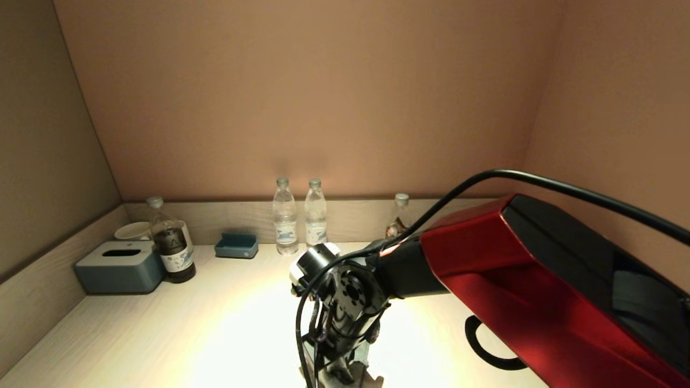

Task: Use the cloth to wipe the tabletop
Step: Sweep the stains on the table

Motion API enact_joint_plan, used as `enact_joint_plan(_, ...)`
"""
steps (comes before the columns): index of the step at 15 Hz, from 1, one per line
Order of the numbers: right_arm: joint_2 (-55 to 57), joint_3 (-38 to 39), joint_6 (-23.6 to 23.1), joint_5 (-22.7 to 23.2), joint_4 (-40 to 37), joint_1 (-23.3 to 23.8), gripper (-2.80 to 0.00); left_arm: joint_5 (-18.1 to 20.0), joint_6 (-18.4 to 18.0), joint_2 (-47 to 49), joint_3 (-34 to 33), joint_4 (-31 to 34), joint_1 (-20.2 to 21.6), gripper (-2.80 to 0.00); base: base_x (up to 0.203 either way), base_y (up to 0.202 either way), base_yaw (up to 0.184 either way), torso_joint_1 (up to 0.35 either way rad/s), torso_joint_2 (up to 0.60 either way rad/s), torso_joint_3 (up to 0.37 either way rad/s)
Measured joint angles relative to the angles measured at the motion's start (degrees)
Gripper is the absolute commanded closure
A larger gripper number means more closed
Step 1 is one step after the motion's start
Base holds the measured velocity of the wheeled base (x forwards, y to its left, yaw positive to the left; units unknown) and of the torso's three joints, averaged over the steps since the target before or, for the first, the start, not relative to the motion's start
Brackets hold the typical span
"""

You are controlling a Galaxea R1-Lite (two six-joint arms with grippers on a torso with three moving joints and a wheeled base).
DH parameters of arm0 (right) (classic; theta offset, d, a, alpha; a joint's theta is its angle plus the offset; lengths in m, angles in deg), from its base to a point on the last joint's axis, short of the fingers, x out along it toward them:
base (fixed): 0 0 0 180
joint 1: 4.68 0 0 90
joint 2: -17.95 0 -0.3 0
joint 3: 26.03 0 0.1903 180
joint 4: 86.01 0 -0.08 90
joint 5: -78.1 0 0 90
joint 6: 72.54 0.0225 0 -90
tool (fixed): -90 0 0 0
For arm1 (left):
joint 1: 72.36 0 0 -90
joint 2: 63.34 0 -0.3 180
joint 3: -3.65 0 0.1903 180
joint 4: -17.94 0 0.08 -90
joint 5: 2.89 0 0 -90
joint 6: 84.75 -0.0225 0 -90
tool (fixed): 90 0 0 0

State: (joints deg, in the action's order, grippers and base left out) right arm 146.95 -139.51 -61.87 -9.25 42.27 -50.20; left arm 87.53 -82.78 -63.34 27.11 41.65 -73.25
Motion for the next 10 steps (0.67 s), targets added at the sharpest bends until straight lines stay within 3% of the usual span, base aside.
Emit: enact_joint_plan(10, 4.8, -17.1, -1.7, 0.1, 0.2, -2.7, 0.0, 0.0, 0.0, 0.0, 0.0, 0.0, 0.0, 0.0, 0.0, 0.0, 0.0, 0.0, 0.0, 0.0)
